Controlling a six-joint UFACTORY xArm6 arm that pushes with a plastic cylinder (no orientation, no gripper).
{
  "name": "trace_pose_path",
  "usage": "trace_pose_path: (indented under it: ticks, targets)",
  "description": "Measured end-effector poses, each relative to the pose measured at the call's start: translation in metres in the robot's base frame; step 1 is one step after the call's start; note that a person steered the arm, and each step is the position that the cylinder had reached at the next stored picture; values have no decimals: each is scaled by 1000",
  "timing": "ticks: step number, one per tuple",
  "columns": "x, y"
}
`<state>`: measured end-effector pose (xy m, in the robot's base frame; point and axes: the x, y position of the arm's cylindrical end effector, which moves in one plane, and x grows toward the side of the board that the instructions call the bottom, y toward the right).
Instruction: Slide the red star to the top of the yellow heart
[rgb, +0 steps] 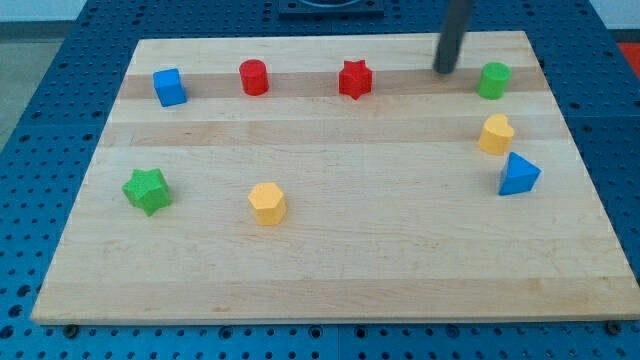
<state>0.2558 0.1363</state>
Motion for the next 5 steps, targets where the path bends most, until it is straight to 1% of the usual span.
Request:
trace_pose_path:
  ticks: [1, 2, 3, 4, 5]
  targets:
    - [-34, -65]
    - [-56, -132]
    - [-56, -173]
    - [7, -175]
    - [10, -168]
